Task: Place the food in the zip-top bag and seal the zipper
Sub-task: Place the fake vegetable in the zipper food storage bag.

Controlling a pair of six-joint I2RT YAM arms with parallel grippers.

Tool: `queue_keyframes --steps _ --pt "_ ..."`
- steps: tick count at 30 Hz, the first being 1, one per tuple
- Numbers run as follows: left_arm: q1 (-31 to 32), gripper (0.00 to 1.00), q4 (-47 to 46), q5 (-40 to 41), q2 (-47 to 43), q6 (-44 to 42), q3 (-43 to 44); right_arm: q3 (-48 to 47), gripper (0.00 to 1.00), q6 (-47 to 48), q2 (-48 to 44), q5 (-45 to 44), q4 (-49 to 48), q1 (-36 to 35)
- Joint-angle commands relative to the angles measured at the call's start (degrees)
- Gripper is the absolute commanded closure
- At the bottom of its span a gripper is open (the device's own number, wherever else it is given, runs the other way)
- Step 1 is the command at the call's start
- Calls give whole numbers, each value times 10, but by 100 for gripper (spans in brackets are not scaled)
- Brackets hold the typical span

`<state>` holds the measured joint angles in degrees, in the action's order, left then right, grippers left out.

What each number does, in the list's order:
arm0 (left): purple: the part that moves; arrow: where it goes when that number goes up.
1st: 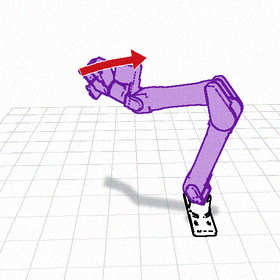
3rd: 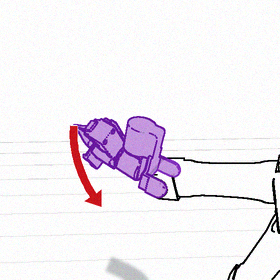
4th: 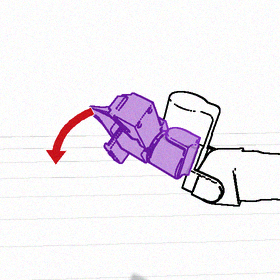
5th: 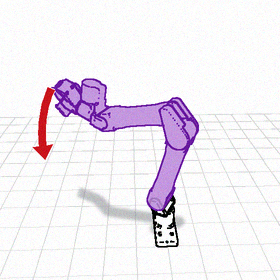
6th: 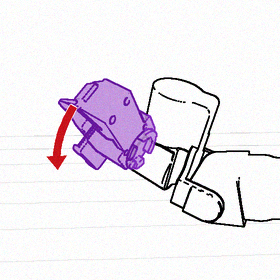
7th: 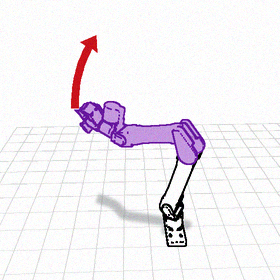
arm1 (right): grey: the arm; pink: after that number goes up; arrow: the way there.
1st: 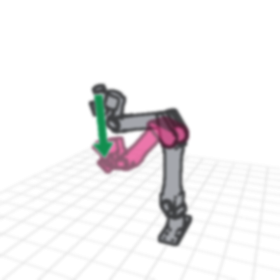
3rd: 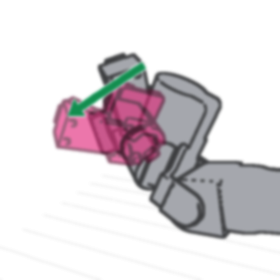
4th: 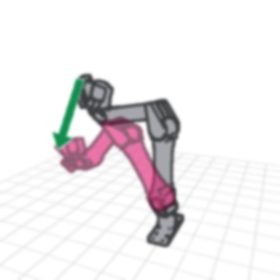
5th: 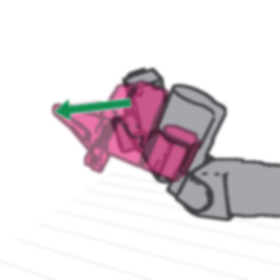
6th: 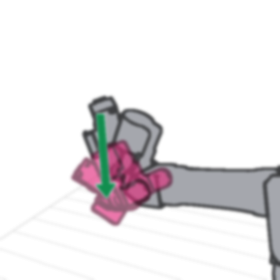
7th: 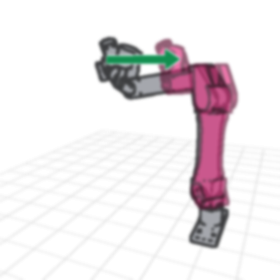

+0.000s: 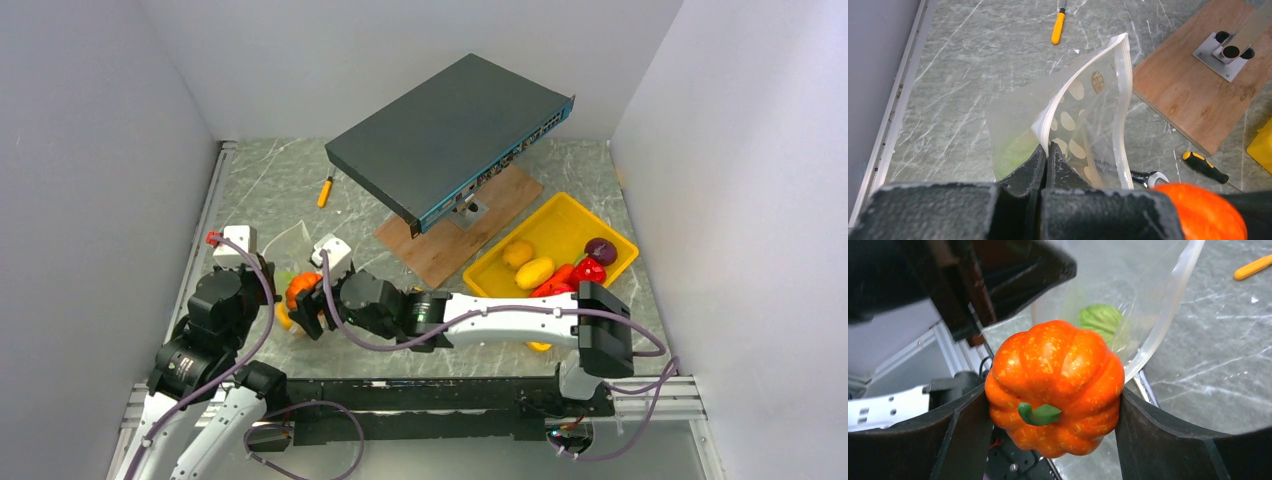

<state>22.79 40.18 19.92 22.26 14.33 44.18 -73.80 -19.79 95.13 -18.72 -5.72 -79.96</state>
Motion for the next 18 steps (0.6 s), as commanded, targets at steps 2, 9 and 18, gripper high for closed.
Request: queue_keyframes --steps 2,9,18 --pt "-1 100 -27 18 -10 5 0 -65 100 -8 32 16 -25 53" --pt "-1 100 -32 7 -13 4 -2 -127 100 -27 107 55 -40 86" --pt "-1 100 -36 -12 1 1 -2 -170 100 -8 169 -34 11 85"
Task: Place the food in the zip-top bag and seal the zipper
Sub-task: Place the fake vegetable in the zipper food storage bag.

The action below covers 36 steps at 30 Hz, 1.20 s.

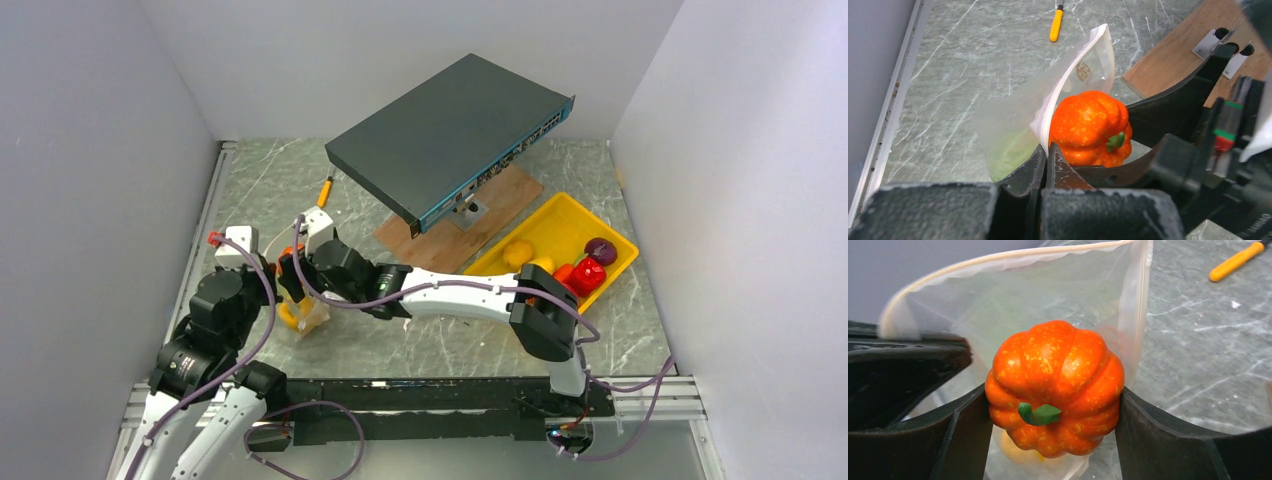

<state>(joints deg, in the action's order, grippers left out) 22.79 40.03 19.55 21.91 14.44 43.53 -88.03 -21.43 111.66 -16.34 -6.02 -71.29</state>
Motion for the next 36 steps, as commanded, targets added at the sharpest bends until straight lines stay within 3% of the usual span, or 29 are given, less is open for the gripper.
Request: queue_keyframes --steps 1,6,9,13,16,27,32,36 --pt "-1 100 -34 -8 4 0 4 -26 100 14 6 -70 21 -2" --pt "-1 100 -34 -8 -3 1 4 0 100 61 -11 -40 0 -2" --pt "-1 100 -36 -9 -9 2 3 29 99 115 -31 28 -54 -10" --pt "-1 100 -41 -13 -17 0 1 50 90 189 -46 135 -101 -14" --pt "-1 100 -48 -20 -25 -3 -2 29 86 244 -36 194 -78 -17" --pt "-1 100 -61 -37 -39 -11 -7 77 90 278 -62 267 -174 -21" --pt "-1 100 -69 -49 -45 -18 -11 78 96 303 -21 223 -249 -20" --pt "-1 100 -72 -50 -48 -17 -13 81 96 307 20 117 -330 -20"
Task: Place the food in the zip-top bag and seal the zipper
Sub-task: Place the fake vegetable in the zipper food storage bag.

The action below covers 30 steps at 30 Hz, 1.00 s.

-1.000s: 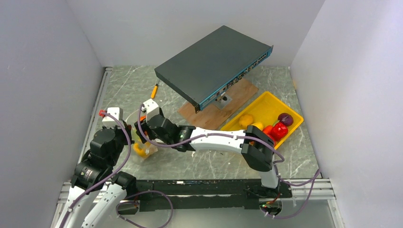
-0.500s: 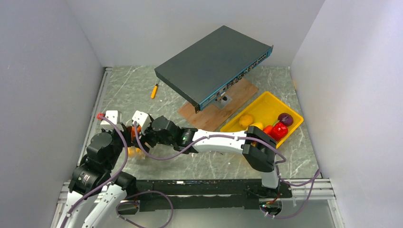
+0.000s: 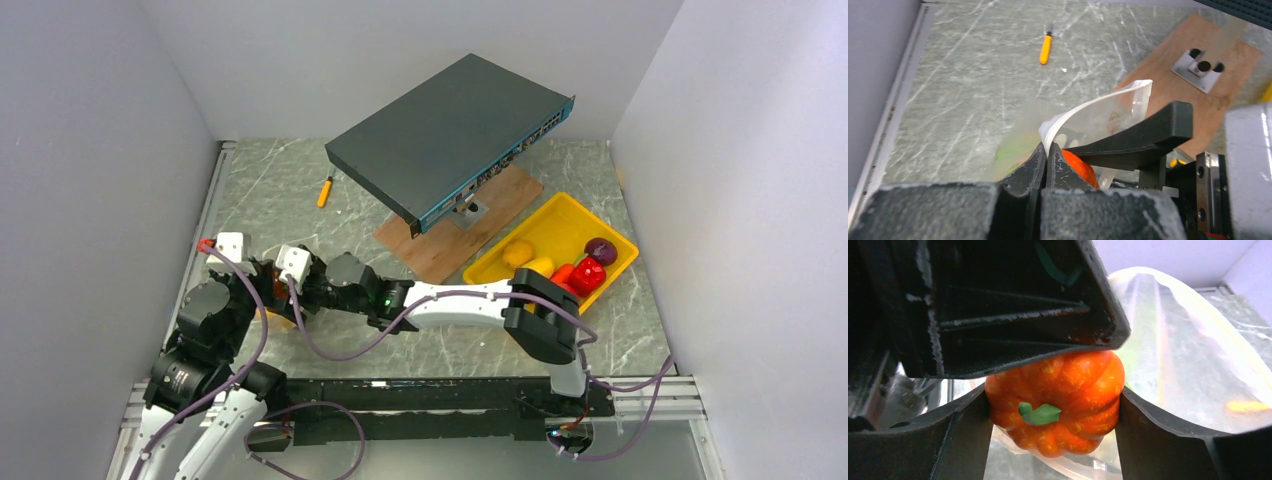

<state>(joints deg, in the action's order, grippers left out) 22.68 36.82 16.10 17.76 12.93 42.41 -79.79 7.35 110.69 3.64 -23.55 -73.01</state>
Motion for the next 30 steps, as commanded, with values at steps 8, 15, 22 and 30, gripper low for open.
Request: queue_keyframes --steps 8,15,22,30 --pt "0 100 -33 -3 -1 0 1 21 92 -35 49 -202 -196 11" --pt "0 100 -31 6 -17 3 1 41 89 -105 35 -134 -167 26" --pt "0 100 -27 27 -16 7 0 -6 89 -117 47 -313 -36 25" --pt "-1 100 -21 32 -15 11 3 -35 94 -187 60 -390 81 34"
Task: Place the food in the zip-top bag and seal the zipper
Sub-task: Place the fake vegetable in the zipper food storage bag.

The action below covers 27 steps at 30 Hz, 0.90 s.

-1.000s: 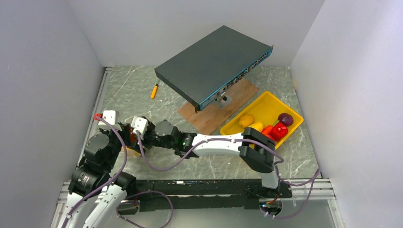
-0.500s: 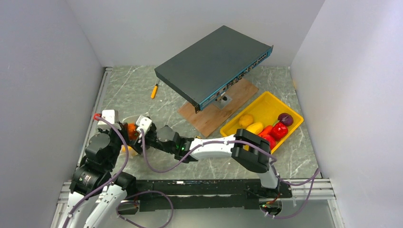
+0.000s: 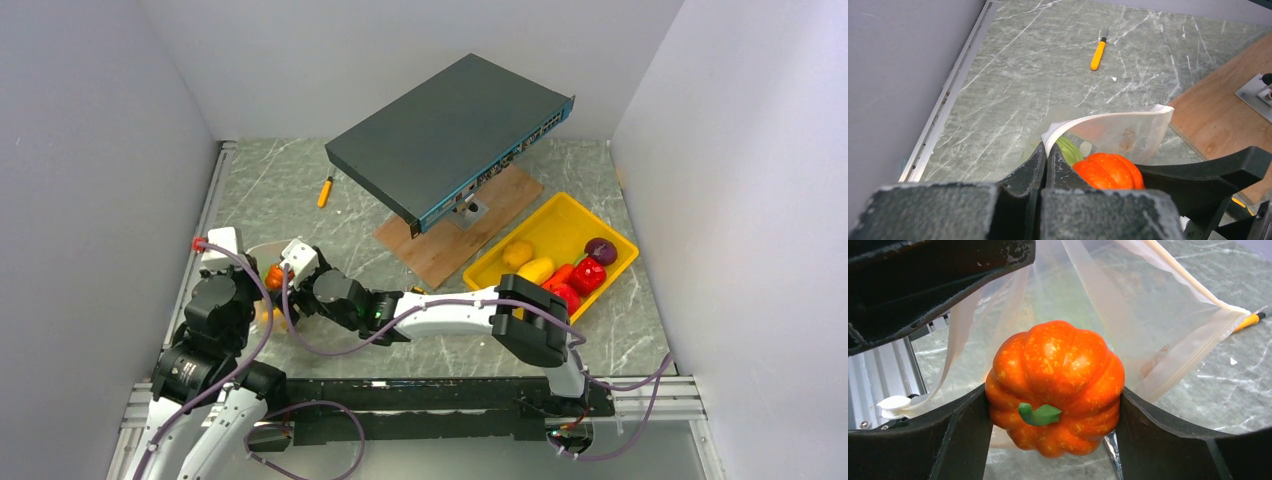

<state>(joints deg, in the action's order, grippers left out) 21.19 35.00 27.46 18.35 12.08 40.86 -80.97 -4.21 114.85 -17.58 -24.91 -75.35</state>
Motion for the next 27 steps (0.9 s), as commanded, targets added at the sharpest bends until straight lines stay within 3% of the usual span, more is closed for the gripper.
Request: queue_keyframes --steps 1,9,13,16,18,21,27 --pt "15 100 -3 -80 -21 20 18 -27 94 -82 22 -176 110 61" --pt "15 100 6 -53 7 34 19 -66 96 -90 38 -129 213 84" --pt "15 100 24 -16 32 83 20 6 98 -71 -24 52 200 115" --pt "15 100 102 0 80 168 64 107 99 -125 -115 203 155 155" --pt "15 100 131 -33 102 172 99 158 99 -148 -167 258 120 169" --pt "15 100 134 -68 114 133 118 160 100 -147 -191 262 158 157" --pt "15 100 69 -147 75 90 37 164 99 -101 -196 237 121 86"
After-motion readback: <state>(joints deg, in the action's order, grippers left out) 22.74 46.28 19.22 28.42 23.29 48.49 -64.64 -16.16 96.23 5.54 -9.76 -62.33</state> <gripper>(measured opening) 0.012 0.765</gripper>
